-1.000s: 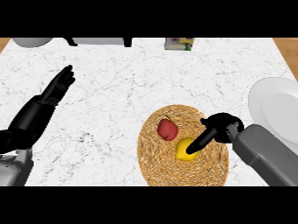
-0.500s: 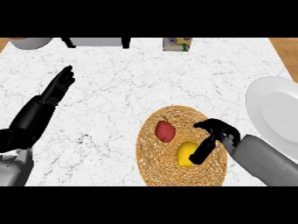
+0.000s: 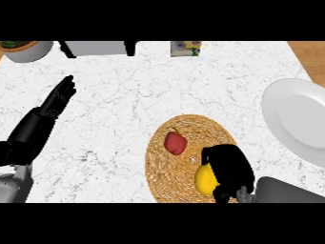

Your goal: Pick the lemon from the placemat and place it in the plate

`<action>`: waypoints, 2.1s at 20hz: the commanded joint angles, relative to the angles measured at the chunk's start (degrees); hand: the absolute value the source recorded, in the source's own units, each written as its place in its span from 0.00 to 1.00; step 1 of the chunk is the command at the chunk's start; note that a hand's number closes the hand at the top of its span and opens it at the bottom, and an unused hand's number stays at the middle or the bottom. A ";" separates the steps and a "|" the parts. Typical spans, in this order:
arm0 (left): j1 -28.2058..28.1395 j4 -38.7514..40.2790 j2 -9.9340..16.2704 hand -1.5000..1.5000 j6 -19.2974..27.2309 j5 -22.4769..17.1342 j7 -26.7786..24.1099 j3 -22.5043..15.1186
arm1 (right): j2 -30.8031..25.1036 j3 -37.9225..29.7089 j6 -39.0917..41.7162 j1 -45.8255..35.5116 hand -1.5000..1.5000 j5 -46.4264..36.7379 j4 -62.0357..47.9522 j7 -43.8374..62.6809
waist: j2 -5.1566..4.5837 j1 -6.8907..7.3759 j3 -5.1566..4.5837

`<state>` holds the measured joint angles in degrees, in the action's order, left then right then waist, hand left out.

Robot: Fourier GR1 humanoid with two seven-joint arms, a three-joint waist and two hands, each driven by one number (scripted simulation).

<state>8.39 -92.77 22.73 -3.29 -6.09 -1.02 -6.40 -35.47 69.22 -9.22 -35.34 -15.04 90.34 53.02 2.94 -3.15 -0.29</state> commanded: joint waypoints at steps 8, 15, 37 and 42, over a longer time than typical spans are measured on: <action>-4.26 -2.15 1.08 0.50 -0.41 0.24 -2.91 1.81 | -12.76 5.70 -11.14 10.84 1.00 -35.11 29.84 16.70 | -1.11 -1.13 0.20; -1.62 -3.03 0.88 0.50 -0.73 -1.12 -0.06 2.86 | -23.97 -4.54 -8.66 18.92 1.00 -43.73 44.09 21.44 | -1.85 -1.00 0.23; 3.74 1.61 -3.00 0.50 -2.39 1.95 -1.15 1.41 | -26.10 -40.43 -31.19 33.77 1.00 -23.61 20.76 -6.89 | -3.20 2.77 0.36; -0.15 -1.48 -1.14 0.50 -4.95 1.06 -1.02 2.92 | -26.34 -45.94 -34.77 35.18 1.00 -12.83 6.70 -23.77 | -3.09 3.33 0.39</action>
<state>8.96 -94.66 21.22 -7.20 -5.18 -1.58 -4.23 -61.85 27.22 -40.26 -1.40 -34.51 105.75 39.55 -0.15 0.08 0.09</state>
